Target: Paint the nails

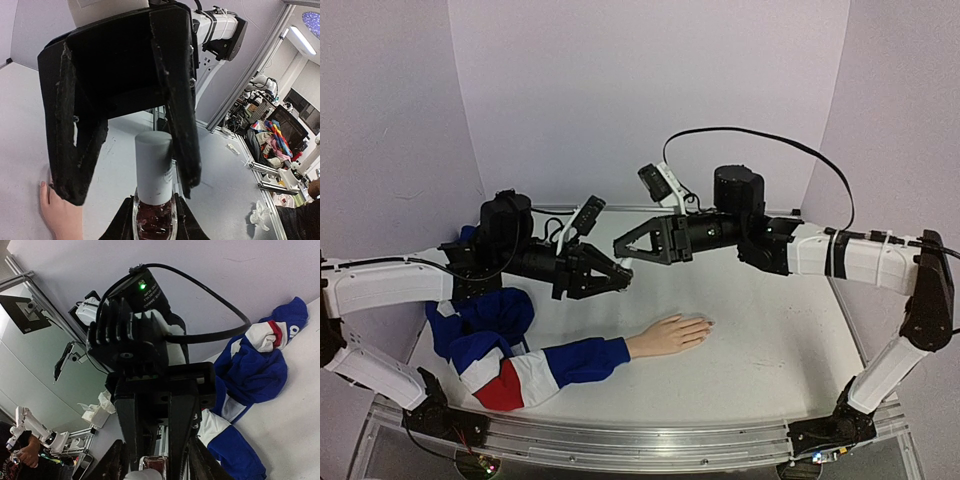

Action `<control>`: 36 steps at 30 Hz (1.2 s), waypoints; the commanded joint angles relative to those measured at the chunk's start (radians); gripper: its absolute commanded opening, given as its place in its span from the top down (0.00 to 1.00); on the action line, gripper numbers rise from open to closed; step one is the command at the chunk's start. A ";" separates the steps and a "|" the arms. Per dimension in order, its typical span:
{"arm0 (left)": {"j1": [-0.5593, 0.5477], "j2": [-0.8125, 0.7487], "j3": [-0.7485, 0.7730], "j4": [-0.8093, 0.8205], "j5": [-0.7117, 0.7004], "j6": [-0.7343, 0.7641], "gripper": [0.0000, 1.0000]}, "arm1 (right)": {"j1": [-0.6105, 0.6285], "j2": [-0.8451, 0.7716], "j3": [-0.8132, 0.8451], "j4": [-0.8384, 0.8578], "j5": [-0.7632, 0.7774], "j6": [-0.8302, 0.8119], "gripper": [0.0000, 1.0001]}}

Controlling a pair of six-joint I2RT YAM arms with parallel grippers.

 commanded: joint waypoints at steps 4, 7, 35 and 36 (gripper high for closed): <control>0.006 0.005 0.062 0.029 0.041 -0.025 1.00 | 0.023 0.016 -0.007 0.125 -0.051 0.024 0.76; 0.012 -0.006 0.056 0.029 -0.015 -0.022 1.00 | 0.029 0.016 -0.017 0.126 -0.041 0.023 0.84; 0.003 0.278 0.078 0.313 -0.940 0.158 1.00 | 0.273 0.197 0.184 -0.343 1.262 0.383 1.00; 0.003 0.261 0.052 0.311 -0.929 0.150 1.00 | 0.270 0.185 0.187 -0.343 1.257 0.340 0.99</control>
